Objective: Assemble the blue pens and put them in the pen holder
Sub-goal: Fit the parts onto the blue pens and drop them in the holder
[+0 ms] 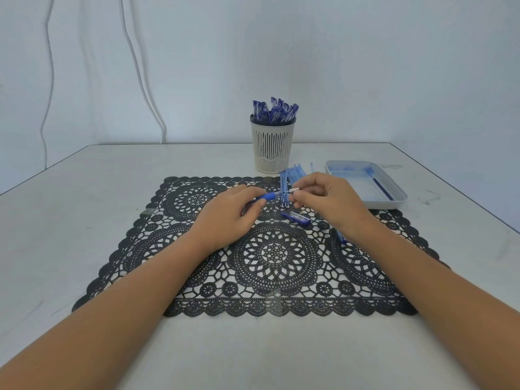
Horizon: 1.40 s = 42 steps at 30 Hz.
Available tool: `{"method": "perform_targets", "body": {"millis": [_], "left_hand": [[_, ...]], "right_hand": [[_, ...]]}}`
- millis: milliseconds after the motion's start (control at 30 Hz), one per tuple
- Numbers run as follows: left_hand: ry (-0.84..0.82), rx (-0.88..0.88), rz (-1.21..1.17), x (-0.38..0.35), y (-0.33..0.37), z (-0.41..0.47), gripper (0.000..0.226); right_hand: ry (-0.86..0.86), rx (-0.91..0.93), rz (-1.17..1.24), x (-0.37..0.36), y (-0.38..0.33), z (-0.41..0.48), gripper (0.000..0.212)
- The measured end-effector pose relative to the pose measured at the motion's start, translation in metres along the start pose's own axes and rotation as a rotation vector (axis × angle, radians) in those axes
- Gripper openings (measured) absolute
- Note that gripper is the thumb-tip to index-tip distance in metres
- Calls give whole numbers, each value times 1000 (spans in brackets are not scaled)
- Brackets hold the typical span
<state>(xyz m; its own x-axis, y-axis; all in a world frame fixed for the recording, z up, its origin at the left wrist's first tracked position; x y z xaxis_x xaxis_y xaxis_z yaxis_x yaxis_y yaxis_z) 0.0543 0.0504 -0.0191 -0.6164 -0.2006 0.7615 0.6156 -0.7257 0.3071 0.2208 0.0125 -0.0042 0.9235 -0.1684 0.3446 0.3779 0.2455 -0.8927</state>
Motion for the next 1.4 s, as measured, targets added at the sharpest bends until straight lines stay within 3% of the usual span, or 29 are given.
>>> {"method": "perform_targets", "body": {"millis": [400,600,767,867,967,1133,1233,1400], "left_hand": [[41,-91,23,4,12,-3,45],[48,-185,111,3,19,-4,36],[52,-150,62,4,15,-3,37],[43,-169,94,3,17,-4,37],[34,-169,96,2,17,-4,38],[47,-156,80,3,16,-4,39],[40,-171,88,2,17,-4,38],[33,-151,74,2,15,-3,38]], "right_hand": [[-47,59,-40,-7,-2,-2,5],[-34,88,-281,-7,-6,-5,34],[-148,77,-259,-6,-1,-1,3],[-133,115,-312,-6,-4,-3,7],[-115,112,-383,-6,-4,-3,26],[-166,127,-362,-9,-2,-4,7],[-118,129,-423,-7,-4,-3,28],[-142,159,-414,-7,-2,-2,6]]}}
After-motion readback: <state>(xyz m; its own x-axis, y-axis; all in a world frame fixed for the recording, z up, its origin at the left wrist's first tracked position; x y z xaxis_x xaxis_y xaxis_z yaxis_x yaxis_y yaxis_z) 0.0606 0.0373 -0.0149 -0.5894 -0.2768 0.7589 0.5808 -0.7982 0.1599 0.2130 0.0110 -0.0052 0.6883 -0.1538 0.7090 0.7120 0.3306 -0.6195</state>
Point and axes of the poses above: each hand's wrist, its own z-axis towards the middle knuckle, its own x-axis out of the back of the hand, y = z × x, the point moved 6 cm from there along z, towards the middle knuckle, and after that the axes turned 2 degrees about y, right-handed, at the moved point
